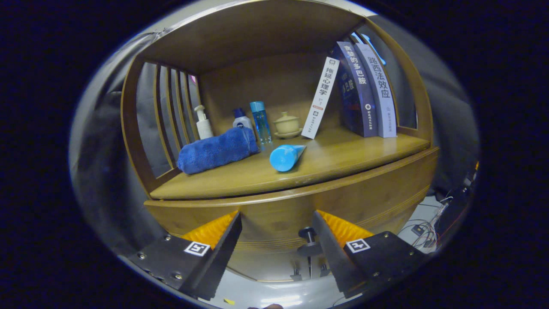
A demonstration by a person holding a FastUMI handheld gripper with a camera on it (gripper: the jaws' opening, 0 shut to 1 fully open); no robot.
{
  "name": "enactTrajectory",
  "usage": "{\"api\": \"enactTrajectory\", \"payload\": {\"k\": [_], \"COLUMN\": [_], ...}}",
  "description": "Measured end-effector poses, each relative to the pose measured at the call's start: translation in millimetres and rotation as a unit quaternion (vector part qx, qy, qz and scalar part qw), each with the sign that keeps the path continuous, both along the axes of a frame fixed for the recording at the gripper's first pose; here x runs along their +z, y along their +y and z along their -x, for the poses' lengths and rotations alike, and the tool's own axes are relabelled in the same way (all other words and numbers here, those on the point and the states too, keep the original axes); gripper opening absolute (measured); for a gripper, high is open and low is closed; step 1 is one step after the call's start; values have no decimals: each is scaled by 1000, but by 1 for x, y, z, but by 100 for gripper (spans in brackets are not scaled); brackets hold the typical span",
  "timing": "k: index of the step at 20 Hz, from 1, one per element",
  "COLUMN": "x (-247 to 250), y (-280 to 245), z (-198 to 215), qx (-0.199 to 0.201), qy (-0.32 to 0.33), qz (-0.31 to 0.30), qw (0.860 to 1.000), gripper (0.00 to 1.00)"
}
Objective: Pull open the drawer, take out the items inside it, and place them on the countertop above the cabinet.
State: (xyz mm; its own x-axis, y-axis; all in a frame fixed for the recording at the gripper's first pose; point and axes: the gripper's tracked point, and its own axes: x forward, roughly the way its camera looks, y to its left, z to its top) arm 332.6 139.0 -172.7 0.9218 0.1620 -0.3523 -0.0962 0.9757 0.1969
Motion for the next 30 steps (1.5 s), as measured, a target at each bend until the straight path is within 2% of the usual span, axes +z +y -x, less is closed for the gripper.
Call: {"api": "enactTrajectory", "payload": {"k": [7,10,13,16,19,25,27,30], "x": [0,23,66,118,163,213,223,238], "y": [3,12,2,-19,-49,-93,-103,-105], "z": [-4,7,24,56,96,172,195,223], "qx": [10,30,20,-4,-49,-109,-119,-106], "qy": [-6,-29,-76,-126,-161,-201,-214,-240], "qz": [-11,-22,-8,8,46,94,99,75], "qw": [1000,999,997,992,985,969,964,962], "gripper": [99,99,99,99,99,99,99,99]}}
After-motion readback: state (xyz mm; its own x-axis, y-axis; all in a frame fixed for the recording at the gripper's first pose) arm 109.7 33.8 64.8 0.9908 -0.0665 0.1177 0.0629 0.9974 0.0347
